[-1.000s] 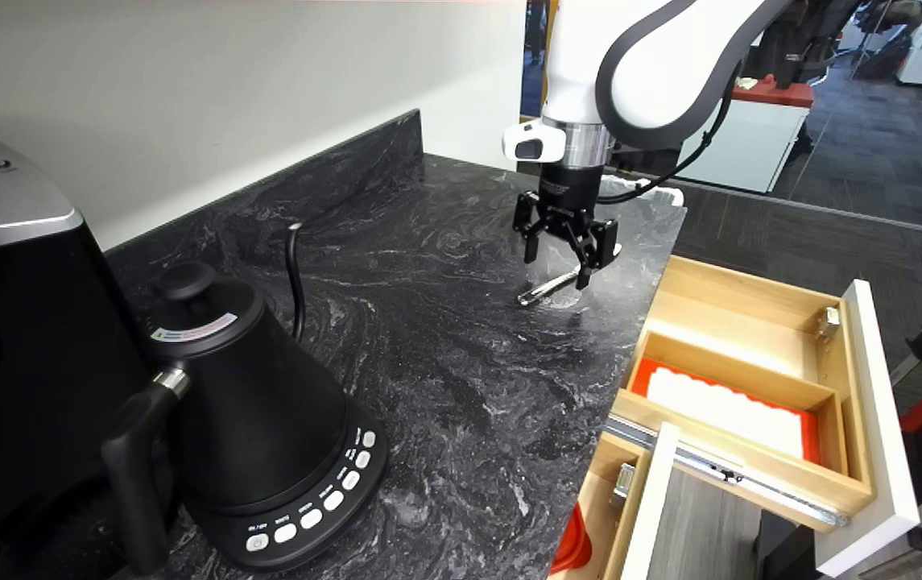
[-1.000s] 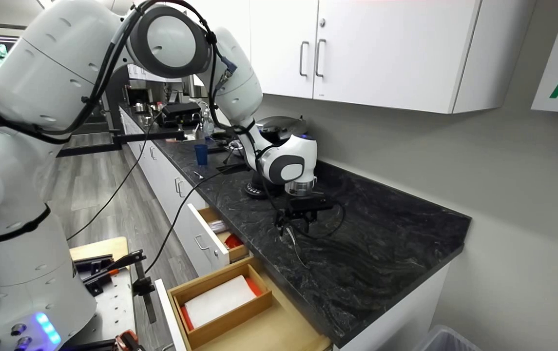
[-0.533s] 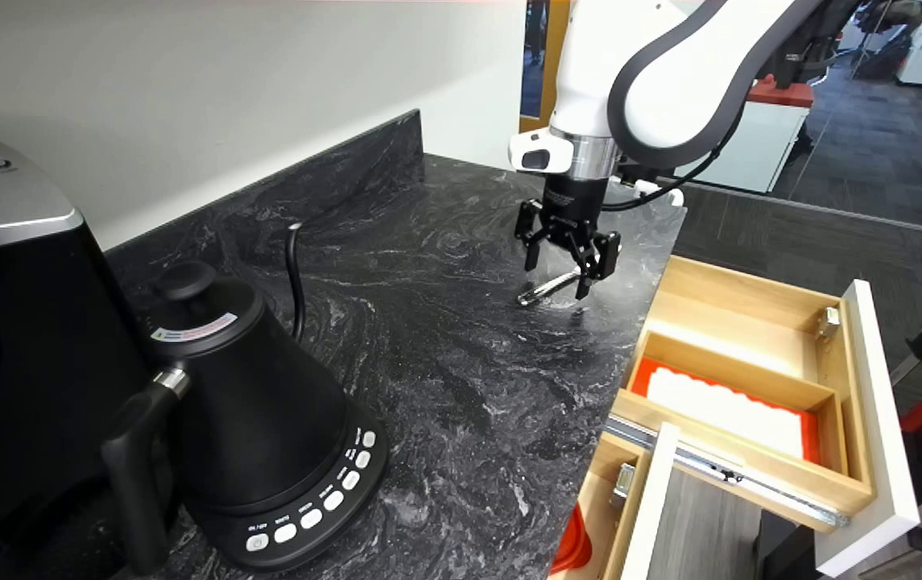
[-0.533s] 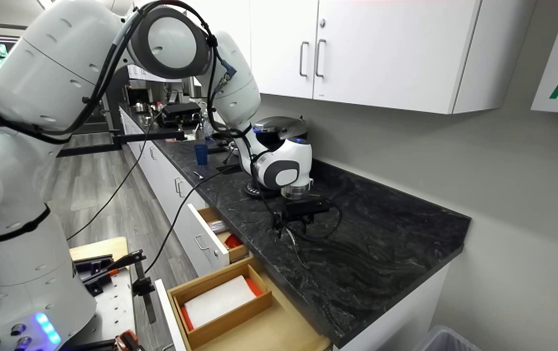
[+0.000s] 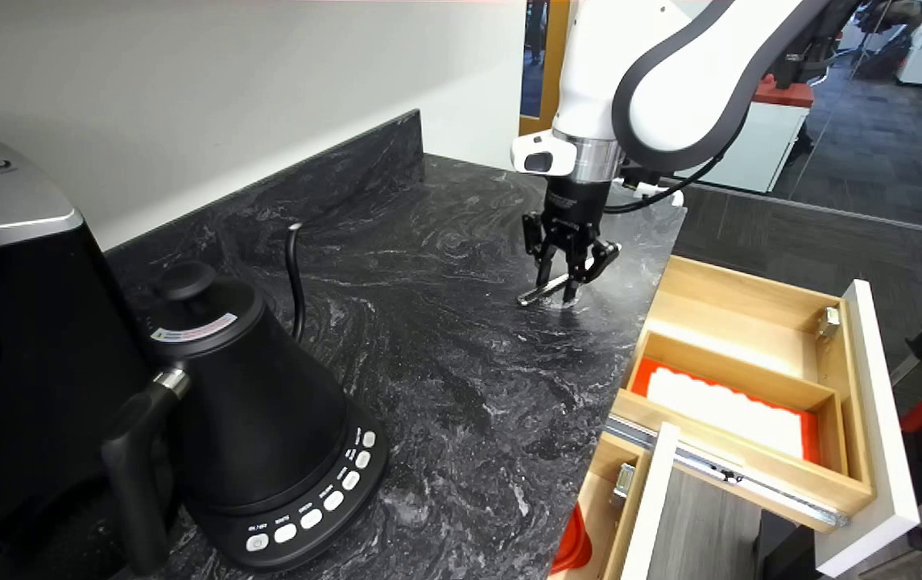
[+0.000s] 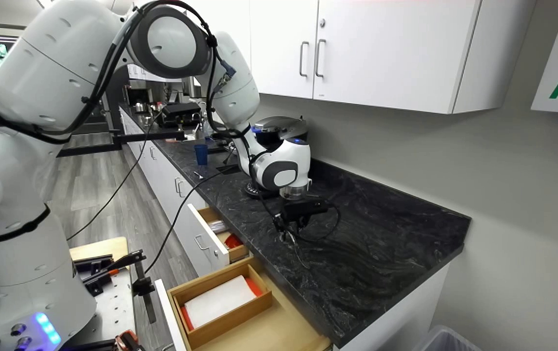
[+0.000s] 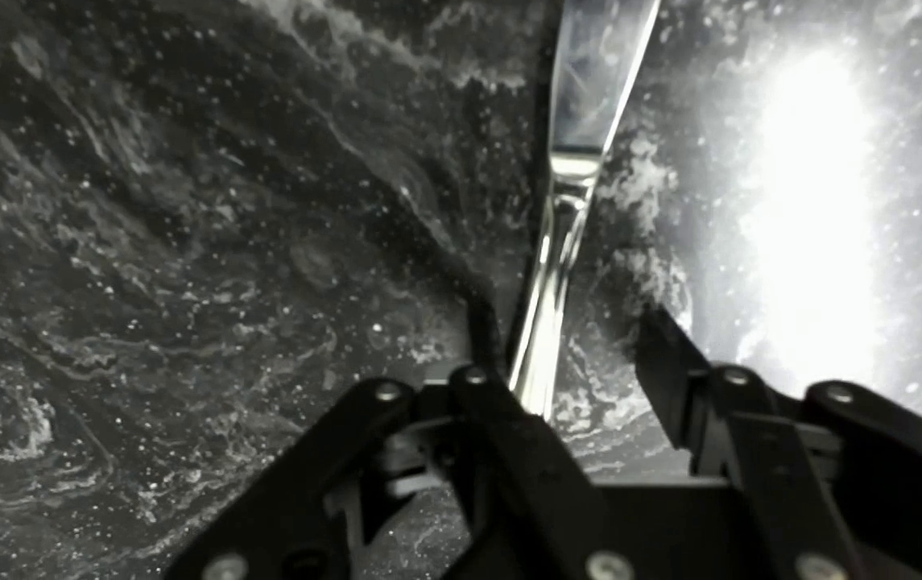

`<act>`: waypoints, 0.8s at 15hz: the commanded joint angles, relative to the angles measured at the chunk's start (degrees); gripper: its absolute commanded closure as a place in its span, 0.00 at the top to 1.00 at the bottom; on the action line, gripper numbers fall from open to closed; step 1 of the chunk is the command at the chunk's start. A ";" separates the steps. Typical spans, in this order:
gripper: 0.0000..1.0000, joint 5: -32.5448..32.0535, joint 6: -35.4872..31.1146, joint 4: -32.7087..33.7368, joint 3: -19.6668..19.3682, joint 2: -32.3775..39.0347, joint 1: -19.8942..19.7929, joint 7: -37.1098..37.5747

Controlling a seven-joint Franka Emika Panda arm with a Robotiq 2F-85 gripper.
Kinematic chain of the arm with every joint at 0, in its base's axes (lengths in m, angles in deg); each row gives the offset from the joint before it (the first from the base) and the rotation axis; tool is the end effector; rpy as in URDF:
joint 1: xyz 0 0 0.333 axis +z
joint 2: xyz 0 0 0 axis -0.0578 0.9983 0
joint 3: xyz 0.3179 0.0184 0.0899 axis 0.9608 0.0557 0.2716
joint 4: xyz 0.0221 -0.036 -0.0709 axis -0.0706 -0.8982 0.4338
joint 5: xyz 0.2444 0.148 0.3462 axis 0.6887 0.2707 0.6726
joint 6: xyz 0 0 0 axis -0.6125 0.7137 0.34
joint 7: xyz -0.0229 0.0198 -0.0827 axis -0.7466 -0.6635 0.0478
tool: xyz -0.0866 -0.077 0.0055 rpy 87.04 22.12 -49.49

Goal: Get the knife that is on top of the cabinet and place it in the box that is in the open file cabinet

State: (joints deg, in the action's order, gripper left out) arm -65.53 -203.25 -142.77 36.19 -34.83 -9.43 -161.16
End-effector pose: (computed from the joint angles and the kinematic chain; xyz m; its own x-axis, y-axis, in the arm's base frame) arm 0.6526 0.0407 0.0831 0.2315 0.9677 0.0996 0.9709 -0.2364 0.0394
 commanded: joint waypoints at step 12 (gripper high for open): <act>0.06 -1.60 1.64 -0.34 0.12 -1.92 -0.23 1.06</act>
State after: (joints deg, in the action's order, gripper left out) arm -65.68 -203.21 -142.75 36.59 -34.96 -9.55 -161.20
